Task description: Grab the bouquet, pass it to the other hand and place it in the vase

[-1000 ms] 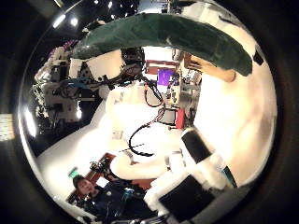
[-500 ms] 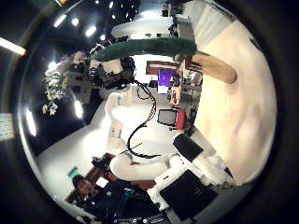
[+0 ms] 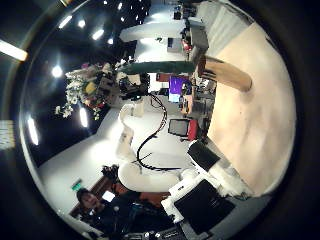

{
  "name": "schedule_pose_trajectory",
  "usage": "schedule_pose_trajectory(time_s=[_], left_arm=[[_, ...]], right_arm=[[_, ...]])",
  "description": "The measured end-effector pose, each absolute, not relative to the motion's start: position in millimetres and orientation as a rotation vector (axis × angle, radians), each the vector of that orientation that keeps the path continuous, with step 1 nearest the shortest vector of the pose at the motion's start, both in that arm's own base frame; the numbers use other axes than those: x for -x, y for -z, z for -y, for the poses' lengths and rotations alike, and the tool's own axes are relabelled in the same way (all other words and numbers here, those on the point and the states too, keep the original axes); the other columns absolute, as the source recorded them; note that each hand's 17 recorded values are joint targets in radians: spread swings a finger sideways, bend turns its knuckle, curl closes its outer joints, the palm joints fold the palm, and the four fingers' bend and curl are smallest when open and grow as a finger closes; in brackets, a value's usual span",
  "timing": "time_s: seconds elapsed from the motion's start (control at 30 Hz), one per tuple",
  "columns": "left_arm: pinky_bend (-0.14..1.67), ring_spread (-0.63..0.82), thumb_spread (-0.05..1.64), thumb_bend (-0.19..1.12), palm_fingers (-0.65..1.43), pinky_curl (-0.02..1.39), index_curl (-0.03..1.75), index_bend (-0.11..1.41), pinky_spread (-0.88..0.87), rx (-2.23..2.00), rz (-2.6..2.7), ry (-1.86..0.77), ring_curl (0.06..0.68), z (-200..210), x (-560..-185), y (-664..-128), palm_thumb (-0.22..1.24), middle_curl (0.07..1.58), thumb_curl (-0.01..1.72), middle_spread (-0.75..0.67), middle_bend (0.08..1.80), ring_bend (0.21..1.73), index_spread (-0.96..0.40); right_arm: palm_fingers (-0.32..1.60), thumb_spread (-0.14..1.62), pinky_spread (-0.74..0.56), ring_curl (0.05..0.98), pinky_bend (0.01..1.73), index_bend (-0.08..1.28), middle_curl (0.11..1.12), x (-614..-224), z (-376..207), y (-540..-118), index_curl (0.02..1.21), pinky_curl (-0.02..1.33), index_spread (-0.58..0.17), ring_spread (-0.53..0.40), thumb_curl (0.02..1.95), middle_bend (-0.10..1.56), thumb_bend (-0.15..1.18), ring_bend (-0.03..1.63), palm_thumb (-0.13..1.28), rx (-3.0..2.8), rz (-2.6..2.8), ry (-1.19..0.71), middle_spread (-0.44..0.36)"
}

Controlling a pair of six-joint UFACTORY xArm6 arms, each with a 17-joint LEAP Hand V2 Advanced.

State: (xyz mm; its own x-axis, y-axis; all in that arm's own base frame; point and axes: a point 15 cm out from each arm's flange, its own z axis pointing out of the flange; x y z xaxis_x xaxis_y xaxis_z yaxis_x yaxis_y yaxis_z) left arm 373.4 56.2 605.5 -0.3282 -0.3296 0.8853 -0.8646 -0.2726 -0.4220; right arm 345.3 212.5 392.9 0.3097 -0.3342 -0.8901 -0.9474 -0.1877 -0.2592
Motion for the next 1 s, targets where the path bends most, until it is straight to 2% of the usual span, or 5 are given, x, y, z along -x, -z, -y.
schedule_pose_trajectory(time_s=[0.6, 0.8, 1.0], left_arm=[[1.08, -0.41, 0.33, -0.03, 1.1, 0.63, 1.58, 0.19, -0.62, -1.491, 1.553, -1.702, 0.575, -78, -393, -603, 1.05, 1.03, 0.87, -0.55, 1.03, 1.43, -0.57], [1.07, -0.41, 0.32, -0.03, 1.09, 0.63, 1.59, 0.2, -0.63, -1.613, 1.587, -1.688, 0.572, -97, -410, -584, 1.05, 1.03, 0.87, -0.55, 1.03, 1.42, -0.55], [1.06, -0.42, 0.32, -0.03, 1.09, 0.63, 1.6, 0.19, -0.64, -1.618, 1.554, -1.652, 0.572, -97, -432, -560, 1.04, 1.03, 0.87, -0.55, 1.03, 1.42, -0.53]], right_arm=[[0.0, 0.92, 0.37, 0.252, 0.46, 0.16, 0.28, -345, -211, -394, 0.27, 0.33, -0.31, 0.211, 0.47, 0.18, -0.03, 0.36, 0.79, 1.705, -1.169, -0.88, 0.124], [0.01, 0.92, 0.37, 0.252, 0.46, 0.16, 0.29, -346, -211, -393, 0.27, 0.32, -0.31, 0.21, 0.47, 0.19, -0.03, 0.36, 0.8, 1.705, -1.17, -0.881, 0.125], [0.02, 0.92, 0.37, 0.251, 0.45, 0.17, 0.29, -346, -210, -393, 0.27, 0.32, -0.302, 0.209, 0.48, 0.19, -0.02, 0.35, 0.83, 1.705, -1.171, -0.877, 0.126]])
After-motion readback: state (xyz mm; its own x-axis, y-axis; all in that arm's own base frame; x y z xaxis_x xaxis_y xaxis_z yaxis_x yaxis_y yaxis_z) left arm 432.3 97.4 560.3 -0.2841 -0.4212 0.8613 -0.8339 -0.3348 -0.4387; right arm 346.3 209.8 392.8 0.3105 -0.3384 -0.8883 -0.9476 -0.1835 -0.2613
